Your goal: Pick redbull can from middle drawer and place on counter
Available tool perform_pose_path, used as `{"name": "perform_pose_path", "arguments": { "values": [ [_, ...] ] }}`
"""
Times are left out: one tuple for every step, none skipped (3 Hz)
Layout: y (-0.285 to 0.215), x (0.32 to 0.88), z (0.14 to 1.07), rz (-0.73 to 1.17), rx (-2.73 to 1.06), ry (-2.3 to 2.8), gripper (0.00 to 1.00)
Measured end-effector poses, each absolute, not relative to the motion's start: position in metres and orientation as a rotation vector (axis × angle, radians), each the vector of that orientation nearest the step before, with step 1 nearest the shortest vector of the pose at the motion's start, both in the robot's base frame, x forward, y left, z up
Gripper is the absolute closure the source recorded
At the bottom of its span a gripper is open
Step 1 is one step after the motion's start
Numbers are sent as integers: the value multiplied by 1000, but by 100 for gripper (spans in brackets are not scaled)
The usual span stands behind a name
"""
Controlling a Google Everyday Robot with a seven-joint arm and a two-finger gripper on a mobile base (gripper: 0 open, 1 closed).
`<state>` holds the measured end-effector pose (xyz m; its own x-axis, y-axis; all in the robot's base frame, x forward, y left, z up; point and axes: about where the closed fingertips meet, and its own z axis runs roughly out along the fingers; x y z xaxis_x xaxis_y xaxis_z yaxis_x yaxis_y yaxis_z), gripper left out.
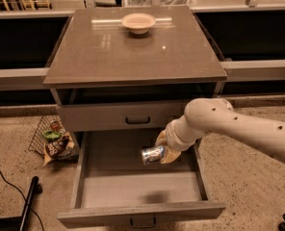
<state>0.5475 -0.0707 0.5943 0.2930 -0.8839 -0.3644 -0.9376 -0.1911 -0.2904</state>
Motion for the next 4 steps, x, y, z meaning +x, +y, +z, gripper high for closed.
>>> {"name": "perform_pose_path", "arguments": {
  "values": [
    [-70,545,649,101,-2155,1609,100],
    [-70,545,649,102,-2156,1607,100],
    [-76,556,692,70,-2159,1557,100],
    [-82,574,760,8,-2164,1486,100]
  ]
}}
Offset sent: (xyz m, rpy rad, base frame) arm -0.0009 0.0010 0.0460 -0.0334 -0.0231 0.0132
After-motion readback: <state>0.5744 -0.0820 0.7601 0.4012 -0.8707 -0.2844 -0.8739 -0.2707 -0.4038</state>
